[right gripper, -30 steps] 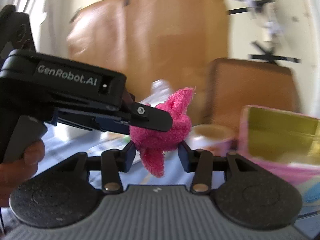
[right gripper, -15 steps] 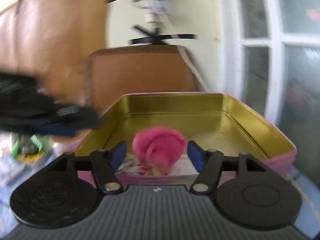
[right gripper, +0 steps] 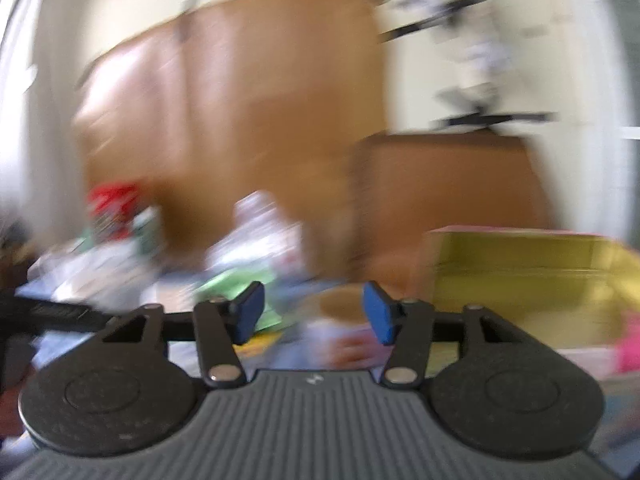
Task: Organize soft objects
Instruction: 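Grasp the light green cloth with the right gripper and lift it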
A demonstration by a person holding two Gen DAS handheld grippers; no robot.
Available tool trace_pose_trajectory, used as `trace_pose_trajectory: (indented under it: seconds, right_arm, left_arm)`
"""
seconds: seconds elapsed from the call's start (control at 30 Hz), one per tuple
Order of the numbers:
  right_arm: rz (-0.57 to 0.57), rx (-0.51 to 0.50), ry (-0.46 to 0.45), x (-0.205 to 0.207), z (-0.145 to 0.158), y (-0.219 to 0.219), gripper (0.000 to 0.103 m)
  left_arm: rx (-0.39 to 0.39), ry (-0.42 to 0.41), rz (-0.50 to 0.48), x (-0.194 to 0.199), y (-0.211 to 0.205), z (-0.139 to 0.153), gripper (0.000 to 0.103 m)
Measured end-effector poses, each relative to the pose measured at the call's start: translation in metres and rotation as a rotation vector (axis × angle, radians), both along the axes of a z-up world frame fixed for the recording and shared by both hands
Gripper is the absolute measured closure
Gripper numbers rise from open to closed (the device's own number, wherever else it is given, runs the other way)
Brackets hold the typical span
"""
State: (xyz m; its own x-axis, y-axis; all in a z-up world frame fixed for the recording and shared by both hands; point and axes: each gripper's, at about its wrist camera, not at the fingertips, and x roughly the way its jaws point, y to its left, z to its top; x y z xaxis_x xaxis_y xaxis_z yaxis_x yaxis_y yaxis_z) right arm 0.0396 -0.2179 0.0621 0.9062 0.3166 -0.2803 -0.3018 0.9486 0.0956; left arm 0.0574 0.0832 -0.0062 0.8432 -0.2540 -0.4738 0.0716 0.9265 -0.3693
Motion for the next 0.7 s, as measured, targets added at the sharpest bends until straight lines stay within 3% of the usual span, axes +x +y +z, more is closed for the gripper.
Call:
trace_pose_trajectory:
  seconds: [0.1,0.2,0.33,0.47,0.6,0.67,0.7]
  right_arm:
    - [0.096,-0.078,0.044,0.023,-0.007,0.049,0.05]
    - [0.117,-0.188,0.088,0.059,-0.017,0.09,0.049]
    - [0.107,-0.297,0.14,0.097,-0.029,0.11,0.047]
    - [0.123,-0.325,0.241,0.135,-0.042,0.117,0.031]
    - [0.14,-0.268,0.304,0.146,-0.044,0.114,0.05]
    - [0.139,-0.265,0.24,0.133,-0.033,0.112,0.082]
    - [0.137,-0.274,0.211,0.123,-0.025,0.11,0.084]
  left_arm:
    - [-0.054,0.009,0.049,-0.002,0.028,-0.012,0.037]
    - [-0.114,0.009,0.022,0.0,0.037,-0.018,0.037]
    - [-0.078,-0.017,-0.023,-0.004,0.028,-0.015,0.036]
    - [-0.068,-0.022,-0.044,-0.001,0.02,-0.015,0.036]
    - [-0.078,-0.018,-0.044,0.0,0.021,-0.015,0.036]
    - [-0.082,-0.017,-0.045,0.001,0.022,-0.015,0.036]
    - [-0.082,-0.016,-0.044,0.001,0.022,-0.016,0.036]
